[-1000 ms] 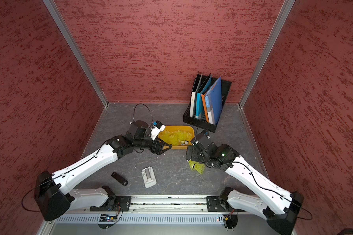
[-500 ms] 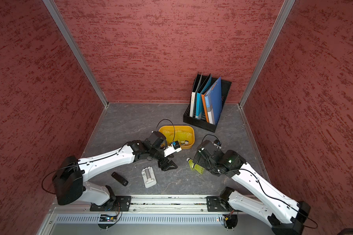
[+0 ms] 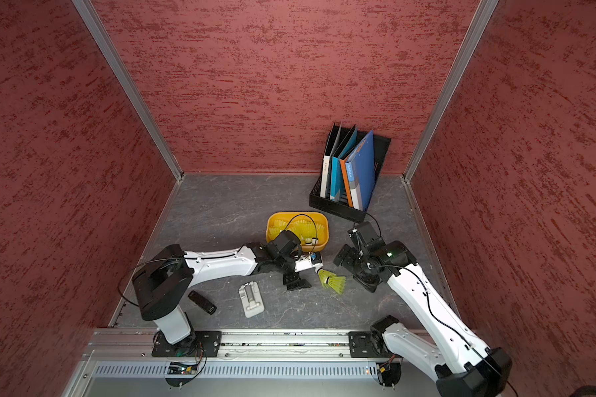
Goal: Put the shuttlecocks into the storage box
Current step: Pick up the shuttlecock at the center of the board.
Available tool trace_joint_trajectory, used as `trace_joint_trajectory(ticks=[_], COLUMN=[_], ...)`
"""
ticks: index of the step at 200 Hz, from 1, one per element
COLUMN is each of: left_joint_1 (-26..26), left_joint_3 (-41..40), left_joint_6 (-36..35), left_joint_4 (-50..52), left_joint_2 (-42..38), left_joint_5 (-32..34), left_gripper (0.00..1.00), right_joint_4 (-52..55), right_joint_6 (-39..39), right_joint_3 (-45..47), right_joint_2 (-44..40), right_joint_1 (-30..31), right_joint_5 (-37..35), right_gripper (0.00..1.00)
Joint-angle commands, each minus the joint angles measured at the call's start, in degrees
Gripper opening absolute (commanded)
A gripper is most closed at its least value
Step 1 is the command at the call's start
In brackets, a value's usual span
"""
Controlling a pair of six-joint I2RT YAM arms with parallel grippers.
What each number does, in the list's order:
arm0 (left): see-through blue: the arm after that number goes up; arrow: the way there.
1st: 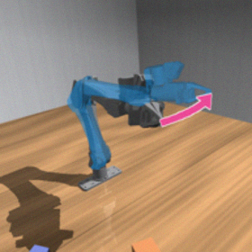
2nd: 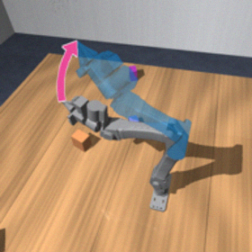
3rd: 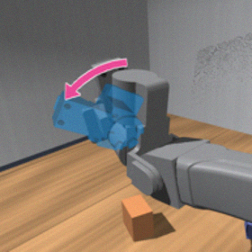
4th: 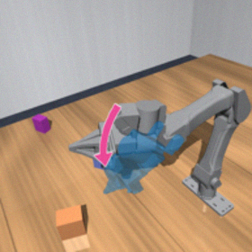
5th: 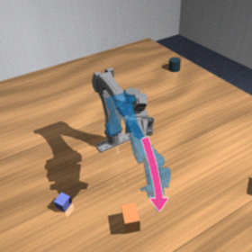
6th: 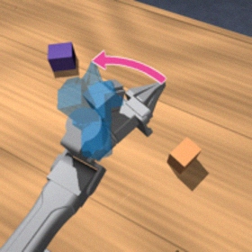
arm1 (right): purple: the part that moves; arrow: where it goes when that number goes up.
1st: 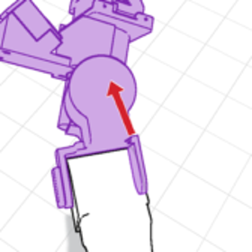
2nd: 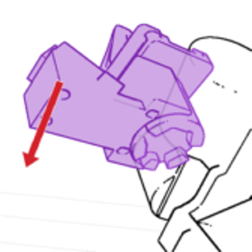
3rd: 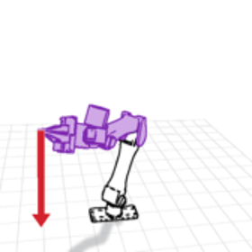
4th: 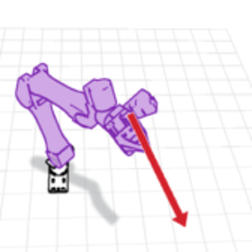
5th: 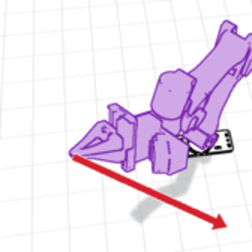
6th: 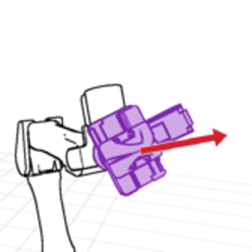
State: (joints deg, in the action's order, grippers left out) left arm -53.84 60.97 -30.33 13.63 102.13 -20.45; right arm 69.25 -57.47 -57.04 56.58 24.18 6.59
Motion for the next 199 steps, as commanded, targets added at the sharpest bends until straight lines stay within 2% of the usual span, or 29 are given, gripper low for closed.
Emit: trace_joint_trajectory(ticks=[1,45,121,164,199], left_joint_1=[-0.38,-0.31,-0.21,-0.82,-1.16], left_joint_3=[3.58,7.71,10.29,11.76,13.37], left_joint_6=[-4.88,-9.71,-15.96,-18.52,-18.2], left_joint_4=[-2.41,-1.55,1.15,2.5,4.21], left_joint_2=[2.79,7.5,11.49,13.78,14.72], left_joint_5=[1.17,1.68,0.91,1.7,1.28], left_gripper=[0.83,0.83,0.83,0.81,0.75], right_joint_4=[-0.74,-2.21,0.11,-1.65,-1.35], right_joint_6=[4.25,6.14,4.93,4.07,4.59], right_joint_3=[0.77,3.26,7.01,9.2,9.11], right_joint_2=[-0.06,-1.37,-3.68,-3.2,-3.39], right_joint_1=[-2.4,-4.34,-9.45,-11.15,-11.42], right_joint_5=[3.84,7.0,6.15,7.86,7.91], right_gripper=[0.99,0.99,0.99,0.99,0.99])
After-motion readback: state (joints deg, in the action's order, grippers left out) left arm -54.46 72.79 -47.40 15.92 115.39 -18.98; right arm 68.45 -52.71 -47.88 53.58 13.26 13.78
